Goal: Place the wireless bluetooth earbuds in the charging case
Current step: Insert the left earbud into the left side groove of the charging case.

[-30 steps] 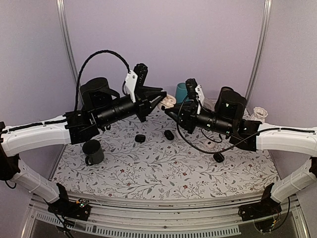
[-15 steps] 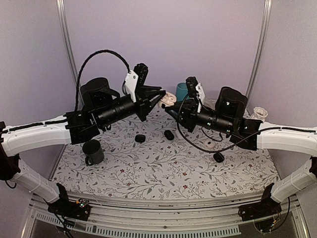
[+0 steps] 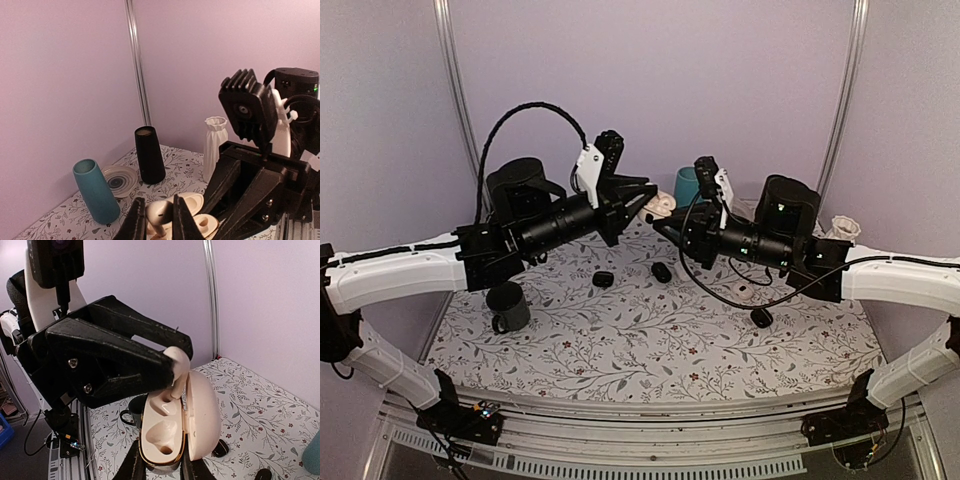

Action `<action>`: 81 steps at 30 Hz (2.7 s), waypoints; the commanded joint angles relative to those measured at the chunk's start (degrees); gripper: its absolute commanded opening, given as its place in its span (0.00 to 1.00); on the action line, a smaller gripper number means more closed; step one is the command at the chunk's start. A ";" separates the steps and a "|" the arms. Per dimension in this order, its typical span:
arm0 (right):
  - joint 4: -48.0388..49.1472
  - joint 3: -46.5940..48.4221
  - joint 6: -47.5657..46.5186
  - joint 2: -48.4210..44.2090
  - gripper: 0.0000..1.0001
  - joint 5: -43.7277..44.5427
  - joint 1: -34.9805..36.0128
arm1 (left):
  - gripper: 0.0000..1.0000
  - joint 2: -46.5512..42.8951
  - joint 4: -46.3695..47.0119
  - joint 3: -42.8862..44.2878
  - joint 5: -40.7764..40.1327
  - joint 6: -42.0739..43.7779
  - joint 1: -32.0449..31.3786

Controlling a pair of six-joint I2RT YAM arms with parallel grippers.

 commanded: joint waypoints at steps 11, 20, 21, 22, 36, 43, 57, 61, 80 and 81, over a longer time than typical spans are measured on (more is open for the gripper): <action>1.64 1.16 1.60 -2.44 0.02 -1.37 -0.62 | 0.12 -1.67 -2.70 0.13 1.71 0.63 -0.70; 1.62 1.11 1.98 -2.50 0.02 -1.20 -1.22 | 0.12 -1.65 -3.63 -0.12 2.20 0.32 -0.78; 1.66 1.03 2.04 -2.58 0.02 -1.20 -1.31 | 0.12 -1.78 -3.67 -0.27 1.93 0.40 -0.84; 1.60 1.10 2.08 -2.62 0.02 -1.27 -1.39 | 0.12 -1.88 -3.73 -0.40 1.70 0.49 -0.78; 1.89 1.24 2.42 -2.25 0.02 -2.95 -2.07 | 0.13 -2.08 -5.55 -0.52 1.50 0.90 -0.78; 1.72 1.34 2.37 -2.51 0.02 -2.62 -2.04 | 0.17 -1.82 -6.12 -0.42 1.94 1.26 -0.83; 1.73 1.07 1.91 -2.59 0.02 -2.35 -2.05 | 0.27 -1.88 -6.59 -0.42 2.86 1.26 -0.83; 1.60 0.91 1.82 -2.60 0.02 -2.35 -2.07 | 0.30 -1.64 -6.59 -0.25 2.83 1.13 -0.81; 1.32 0.88 1.14 -1.90 0.02 -1.78 -2.10 | 0.50 -4.65 -3.86 -2.30 1.84 -1.91 -0.64; 1.27 0.84 0.92 -1.89 0.02 -1.70 -2.10 | 0.50 -5.29 -3.26 -2.75 1.55 -2.41 -0.54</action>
